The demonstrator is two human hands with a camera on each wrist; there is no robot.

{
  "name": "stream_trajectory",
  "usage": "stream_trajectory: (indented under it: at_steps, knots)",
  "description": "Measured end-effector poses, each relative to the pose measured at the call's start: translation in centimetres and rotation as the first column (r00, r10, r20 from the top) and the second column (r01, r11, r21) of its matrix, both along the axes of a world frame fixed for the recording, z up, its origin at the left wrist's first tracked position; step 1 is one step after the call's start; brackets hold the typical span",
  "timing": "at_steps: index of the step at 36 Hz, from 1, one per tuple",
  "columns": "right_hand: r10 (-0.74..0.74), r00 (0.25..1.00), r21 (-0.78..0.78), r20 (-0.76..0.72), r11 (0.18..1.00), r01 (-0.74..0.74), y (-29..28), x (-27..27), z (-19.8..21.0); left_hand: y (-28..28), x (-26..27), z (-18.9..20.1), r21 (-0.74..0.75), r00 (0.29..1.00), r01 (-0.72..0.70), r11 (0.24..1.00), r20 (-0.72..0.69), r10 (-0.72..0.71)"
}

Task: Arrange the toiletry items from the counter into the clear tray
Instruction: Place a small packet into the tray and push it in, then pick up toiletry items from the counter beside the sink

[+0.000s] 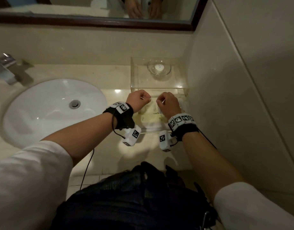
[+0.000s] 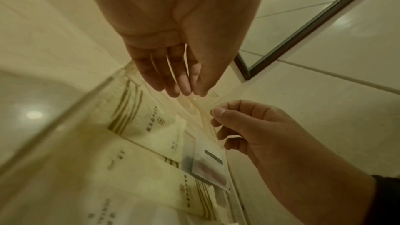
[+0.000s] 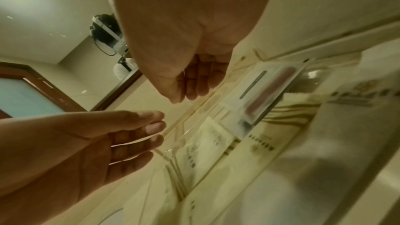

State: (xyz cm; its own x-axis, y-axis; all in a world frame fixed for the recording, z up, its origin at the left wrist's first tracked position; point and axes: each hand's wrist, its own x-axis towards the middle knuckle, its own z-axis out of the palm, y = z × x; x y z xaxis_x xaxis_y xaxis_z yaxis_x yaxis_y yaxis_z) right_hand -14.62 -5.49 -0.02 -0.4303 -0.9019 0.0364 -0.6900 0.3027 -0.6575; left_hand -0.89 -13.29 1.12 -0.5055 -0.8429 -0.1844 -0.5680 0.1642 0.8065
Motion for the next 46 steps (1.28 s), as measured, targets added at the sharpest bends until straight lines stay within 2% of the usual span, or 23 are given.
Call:
stream_trajectory:
  at_steps: [10, 21, 33, 39, 46]
  knots:
    - [0.189, 0.982, -0.043, -0.019, 0.981, -0.189, -3.1, 5.4, 0.6, -0.4, 6.9, 1.2, 0.014, 0.994, -0.110, 0.994, -0.012, 0.111]
    - [0.419, 0.907, 0.004, 0.024, 0.908, -0.420, -7.8, 16.4, 1.4, -1.7, 19.9, 1.6, 0.079, 0.937, -0.344, 0.936, -0.038, 0.348]
    - [0.617, 0.786, 0.106, 0.014, 0.781, -0.615, -13.1, 33.2, 0.1, -4.1, 37.2, -0.7, 0.139, 0.811, -0.575, 0.806, -0.029, 0.584]
    - [0.672, 0.741, 0.207, 0.016, 0.722, -0.660, -16.1, 43.4, -0.1, -6.5, 47.5, -1.3, 0.057, 0.767, -0.641, 0.765, 0.035, 0.640]
    - [0.706, 0.706, 0.262, 0.055, 0.672, -0.693, -18.6, 53.2, 0.1, -8.6, 56.8, -1.7, 0.022, 0.696, -0.716, 0.698, 0.097, 0.711]
